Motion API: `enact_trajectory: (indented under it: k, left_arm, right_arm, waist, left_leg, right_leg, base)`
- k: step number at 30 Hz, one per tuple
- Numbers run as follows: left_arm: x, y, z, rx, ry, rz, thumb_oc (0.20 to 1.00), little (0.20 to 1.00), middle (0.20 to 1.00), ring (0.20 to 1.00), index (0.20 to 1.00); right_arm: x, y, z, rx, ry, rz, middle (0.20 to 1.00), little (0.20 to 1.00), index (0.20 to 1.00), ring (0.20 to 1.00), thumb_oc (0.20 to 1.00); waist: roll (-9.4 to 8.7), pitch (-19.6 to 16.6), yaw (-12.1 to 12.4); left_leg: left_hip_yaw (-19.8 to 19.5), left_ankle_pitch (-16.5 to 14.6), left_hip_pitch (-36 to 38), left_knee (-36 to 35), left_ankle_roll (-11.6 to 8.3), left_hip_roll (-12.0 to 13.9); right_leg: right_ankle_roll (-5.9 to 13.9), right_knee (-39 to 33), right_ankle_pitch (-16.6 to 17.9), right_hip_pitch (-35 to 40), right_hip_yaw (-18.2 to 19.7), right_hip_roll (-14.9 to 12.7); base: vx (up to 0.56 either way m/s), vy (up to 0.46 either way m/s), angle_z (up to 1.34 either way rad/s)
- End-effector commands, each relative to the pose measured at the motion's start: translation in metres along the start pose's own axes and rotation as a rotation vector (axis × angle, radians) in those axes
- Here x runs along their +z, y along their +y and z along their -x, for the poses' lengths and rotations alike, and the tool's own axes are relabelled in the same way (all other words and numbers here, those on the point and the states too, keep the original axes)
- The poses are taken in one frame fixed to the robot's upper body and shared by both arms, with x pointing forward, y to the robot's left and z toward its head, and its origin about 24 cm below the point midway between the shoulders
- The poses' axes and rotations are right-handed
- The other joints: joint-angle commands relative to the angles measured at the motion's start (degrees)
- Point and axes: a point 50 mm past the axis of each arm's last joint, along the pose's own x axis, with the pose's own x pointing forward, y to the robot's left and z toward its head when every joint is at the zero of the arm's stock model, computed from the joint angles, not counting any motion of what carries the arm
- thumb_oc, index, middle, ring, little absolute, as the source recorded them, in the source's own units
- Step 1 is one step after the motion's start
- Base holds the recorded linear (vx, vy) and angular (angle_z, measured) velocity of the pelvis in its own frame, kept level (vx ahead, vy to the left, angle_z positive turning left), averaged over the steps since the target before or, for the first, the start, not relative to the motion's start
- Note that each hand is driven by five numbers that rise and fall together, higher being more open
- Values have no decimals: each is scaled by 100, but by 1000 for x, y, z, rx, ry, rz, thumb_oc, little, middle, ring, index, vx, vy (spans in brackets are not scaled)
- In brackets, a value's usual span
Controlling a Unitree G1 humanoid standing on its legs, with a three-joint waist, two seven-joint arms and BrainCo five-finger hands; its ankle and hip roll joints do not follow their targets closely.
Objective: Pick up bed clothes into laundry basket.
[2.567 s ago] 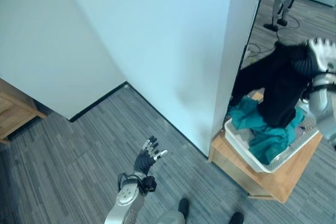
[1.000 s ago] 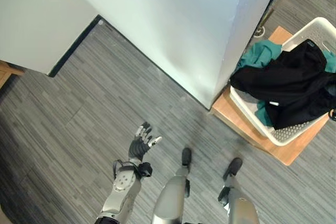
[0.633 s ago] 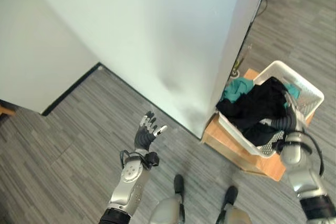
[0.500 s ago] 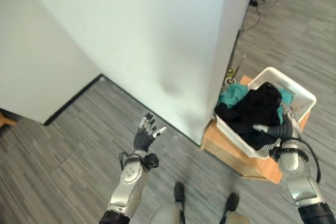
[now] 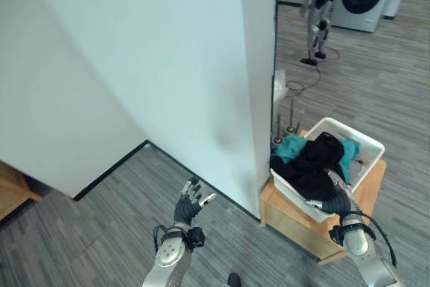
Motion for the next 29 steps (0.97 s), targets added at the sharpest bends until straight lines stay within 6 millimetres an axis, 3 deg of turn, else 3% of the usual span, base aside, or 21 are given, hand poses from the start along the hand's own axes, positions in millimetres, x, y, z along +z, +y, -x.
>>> enact_trajectory:
  k: [1,5,10,16,25,29]
  left_arm:
    - [27,4,-13,37,-154,-6,1000,1000,1000,1000,1000]
    - [25,3,-9,43,-155,35,1000,1000,1000,1000,1000]
    - [17,-2,-9,-14,-107,-1,1000,1000,1000,1000,1000]
    - [24,-15,-15,-77,-129,-40,1000,1000,1000,1000,1000]
    - [36,-40,-23,-146,-177,-29,1000,1000,1000,1000,1000]
    - [37,-42,-24,-137,-181,-26,1000,1000,1000,1000,1000]
  right_arm:
    - [32,-18,-18,-47,-183,-27,1000,1000,1000,1000,1000]
    - [35,-21,-20,-69,-201,-16,1000,1000,1000,1000,1000]
    - [35,-15,-18,-48,-194,-3,1000,1000,1000,1000,1000]
    - [28,-3,-8,-22,-155,-15,1000,1000,1000,1000,1000]
    - [24,-1,2,-24,-128,-79,1000,1000,1000,1000,1000]
    - [25,-3,1,-41,-134,-103,1000,1000,1000,1000,1000]
  waist:
    - [73,152,315]
    - [215,349,471]
    - [170,259,324]
    - [86,144,32]
    - [-2,123,-307]
    - [-48,134,-420]
  left_leg:
    - [-252,407,-92,33,-463,349]
    - [-246,568,-274,147,-572,388]
    - [-178,530,-214,70,-523,401]
    - [100,299,101,33,-405,407]
    - [343,63,391,33,-345,389]
    - [411,6,498,33,-327,389]
  right_leg:
    - [48,118,-472,277,-18,26]
    - [41,118,-559,356,-254,-42]
    - [33,118,-504,502,-450,-10]
    - [82,118,-420,524,-234,-108]
    - [141,160,-360,514,57,-204]
    - [146,167,-365,534,169,-197]
  base:
    - [-58,-7,15]
    - [-121,22,27]
    - [3,-7,51]
    - [86,36,-19]
    - [35,26,-28]
    - [53,6,-23]
